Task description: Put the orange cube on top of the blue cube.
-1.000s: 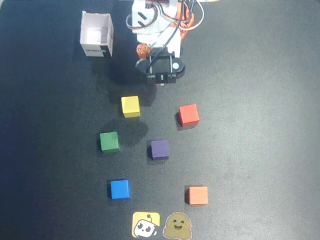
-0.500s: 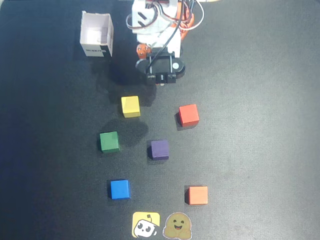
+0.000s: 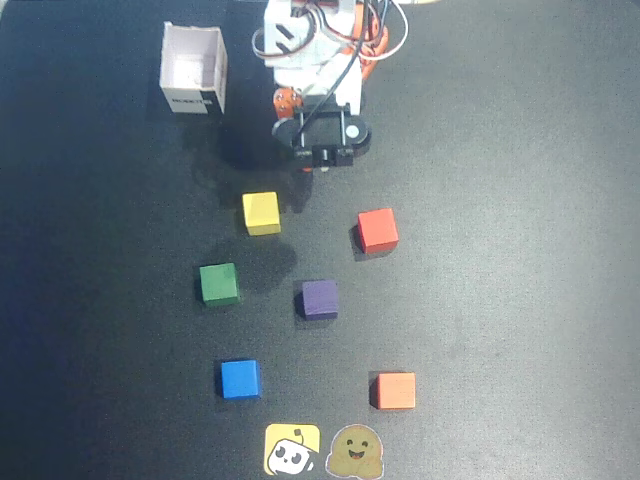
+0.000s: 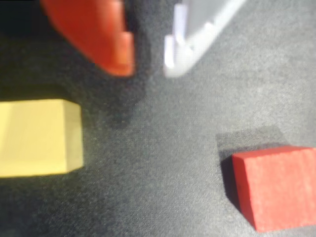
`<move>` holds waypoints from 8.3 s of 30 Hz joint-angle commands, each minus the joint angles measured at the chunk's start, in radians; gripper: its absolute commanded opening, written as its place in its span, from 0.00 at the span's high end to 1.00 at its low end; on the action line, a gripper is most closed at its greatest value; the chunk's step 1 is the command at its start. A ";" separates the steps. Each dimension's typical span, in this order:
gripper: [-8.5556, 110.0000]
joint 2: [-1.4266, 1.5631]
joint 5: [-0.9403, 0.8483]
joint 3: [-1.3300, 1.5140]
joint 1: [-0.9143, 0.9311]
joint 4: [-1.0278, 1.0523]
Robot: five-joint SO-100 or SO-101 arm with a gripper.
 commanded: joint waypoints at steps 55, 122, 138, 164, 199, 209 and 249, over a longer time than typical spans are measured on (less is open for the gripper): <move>0.74 -2.045 0.328 -1.789 -0.334 -0.150; 0.87 -1.605 0.308 -1.419 -0.031 -0.060; 0.87 -1.638 0.258 -1.430 0.143 0.000; 0.87 -1.845 0.285 -1.623 0.127 -0.179; 0.87 -1.942 0.101 -1.660 0.100 -0.213; 0.87 -1.959 0.114 -1.657 0.100 -0.218; 0.74 -1.861 0.161 -1.601 0.083 -0.291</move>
